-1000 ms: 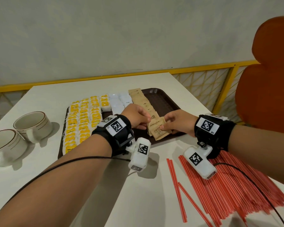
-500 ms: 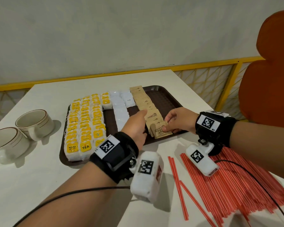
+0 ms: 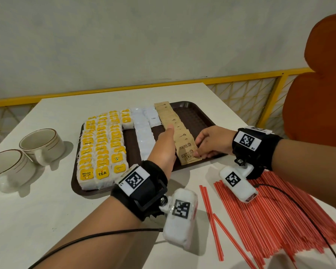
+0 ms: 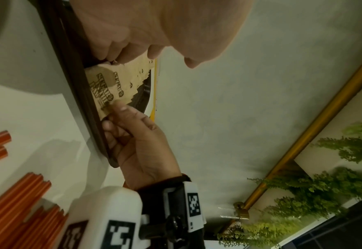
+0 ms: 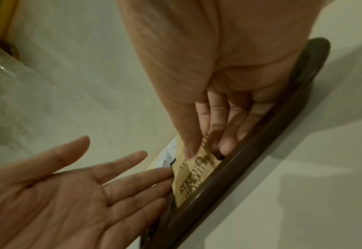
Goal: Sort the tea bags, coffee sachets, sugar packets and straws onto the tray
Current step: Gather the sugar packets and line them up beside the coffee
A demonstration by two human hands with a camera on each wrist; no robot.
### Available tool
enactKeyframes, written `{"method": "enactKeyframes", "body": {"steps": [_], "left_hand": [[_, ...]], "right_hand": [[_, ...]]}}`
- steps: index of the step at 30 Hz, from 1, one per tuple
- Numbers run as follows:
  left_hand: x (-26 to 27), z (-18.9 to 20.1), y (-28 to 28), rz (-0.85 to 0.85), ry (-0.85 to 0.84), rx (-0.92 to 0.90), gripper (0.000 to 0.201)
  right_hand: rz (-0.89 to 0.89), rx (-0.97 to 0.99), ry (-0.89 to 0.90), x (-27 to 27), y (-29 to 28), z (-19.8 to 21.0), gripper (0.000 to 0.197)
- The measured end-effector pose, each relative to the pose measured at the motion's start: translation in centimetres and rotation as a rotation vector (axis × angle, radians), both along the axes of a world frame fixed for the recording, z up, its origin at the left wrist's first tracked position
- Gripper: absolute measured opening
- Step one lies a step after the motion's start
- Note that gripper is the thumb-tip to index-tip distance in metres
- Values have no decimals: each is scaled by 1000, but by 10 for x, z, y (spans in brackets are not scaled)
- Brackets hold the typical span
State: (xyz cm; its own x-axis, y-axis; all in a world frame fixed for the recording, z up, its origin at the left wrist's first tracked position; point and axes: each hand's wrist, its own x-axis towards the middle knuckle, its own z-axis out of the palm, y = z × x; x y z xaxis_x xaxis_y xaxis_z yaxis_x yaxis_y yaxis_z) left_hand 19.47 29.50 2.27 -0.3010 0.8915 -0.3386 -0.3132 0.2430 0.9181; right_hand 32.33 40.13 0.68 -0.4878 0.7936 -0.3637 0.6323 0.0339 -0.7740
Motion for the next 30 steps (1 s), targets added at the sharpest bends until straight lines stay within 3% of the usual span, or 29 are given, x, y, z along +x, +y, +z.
{"method": "enactKeyframes", "body": {"steps": [2,5,23,30], "left_hand": [[1,2,-1,-14,26,-15,44],[3,4,-5,-46,34,-27,46],[3,11,-11,-35,-33,-52,45],[-1,4,-6,-53,-24,-68,46]], "right_hand": [[-44,35,34,-1,1,0,12],[-104,100,43,-3,1,-4,18],[-12,170,-191,-13,2,4,16],[-74,76,-45,-6,5,9,17]]}}
